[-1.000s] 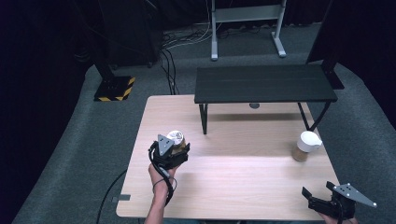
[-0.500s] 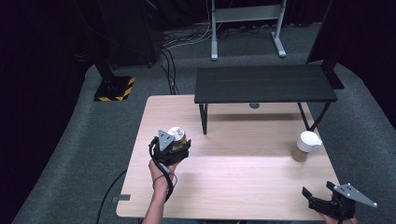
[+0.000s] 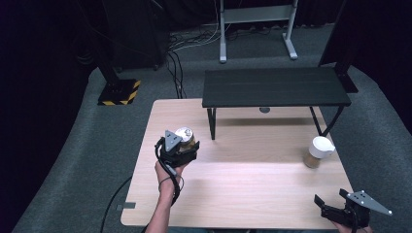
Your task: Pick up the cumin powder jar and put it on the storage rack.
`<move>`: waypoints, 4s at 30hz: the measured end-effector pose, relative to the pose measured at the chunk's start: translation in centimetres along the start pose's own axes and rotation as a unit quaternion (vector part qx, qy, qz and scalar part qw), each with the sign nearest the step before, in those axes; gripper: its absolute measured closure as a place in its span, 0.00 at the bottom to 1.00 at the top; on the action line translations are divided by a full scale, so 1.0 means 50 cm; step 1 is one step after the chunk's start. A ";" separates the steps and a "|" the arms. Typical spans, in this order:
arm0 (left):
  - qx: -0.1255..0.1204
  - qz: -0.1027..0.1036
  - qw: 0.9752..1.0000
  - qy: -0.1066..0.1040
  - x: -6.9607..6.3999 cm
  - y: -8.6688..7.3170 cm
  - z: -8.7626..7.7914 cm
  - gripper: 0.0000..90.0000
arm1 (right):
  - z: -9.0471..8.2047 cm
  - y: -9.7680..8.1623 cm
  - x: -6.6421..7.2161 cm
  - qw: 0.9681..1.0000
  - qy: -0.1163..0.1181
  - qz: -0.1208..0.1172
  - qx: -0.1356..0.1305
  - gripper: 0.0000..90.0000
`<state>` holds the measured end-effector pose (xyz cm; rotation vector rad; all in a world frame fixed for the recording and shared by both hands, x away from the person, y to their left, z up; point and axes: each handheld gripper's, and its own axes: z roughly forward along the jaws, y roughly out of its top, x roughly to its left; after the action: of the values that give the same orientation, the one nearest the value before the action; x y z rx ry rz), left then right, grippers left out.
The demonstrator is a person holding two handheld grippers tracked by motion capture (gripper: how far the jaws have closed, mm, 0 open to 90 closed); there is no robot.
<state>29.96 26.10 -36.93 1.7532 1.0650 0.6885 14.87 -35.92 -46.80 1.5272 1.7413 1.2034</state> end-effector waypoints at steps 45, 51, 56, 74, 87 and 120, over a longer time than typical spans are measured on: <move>0.008 0.012 1.000 -0.015 0.008 0.073 0.033 0.34 | -0.003 0.003 -0.002 1.000 -0.002 0.000 0.001 0.00; 0.010 0.015 1.000 -0.015 0.006 0.082 0.037 0.34 | -0.002 0.003 -0.001 1.000 -0.001 -0.001 0.002 0.00; 0.010 0.018 1.000 -0.015 0.005 0.088 0.038 0.34 | -0.003 0.004 -0.001 1.000 -0.003 -0.002 0.002 0.00; 0.014 0.024 0.999 -0.016 0.002 0.104 0.051 0.34 | -0.002 0.004 -0.002 1.000 -0.002 -0.002 0.002 0.00; 0.018 0.034 0.999 -0.018 -0.001 0.122 0.063 0.34 | -0.001 0.004 -0.003 1.000 -0.003 -0.001 0.003 0.00; 0.009 0.051 0.998 -0.026 -0.013 0.176 0.082 0.34 | -0.008 0.005 -0.008 1.000 -0.006 -0.004 0.002 0.00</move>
<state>36.13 22.20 -30.51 1.8399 0.9549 0.6940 14.74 -36.42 -46.47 1.5246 1.7410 1.1848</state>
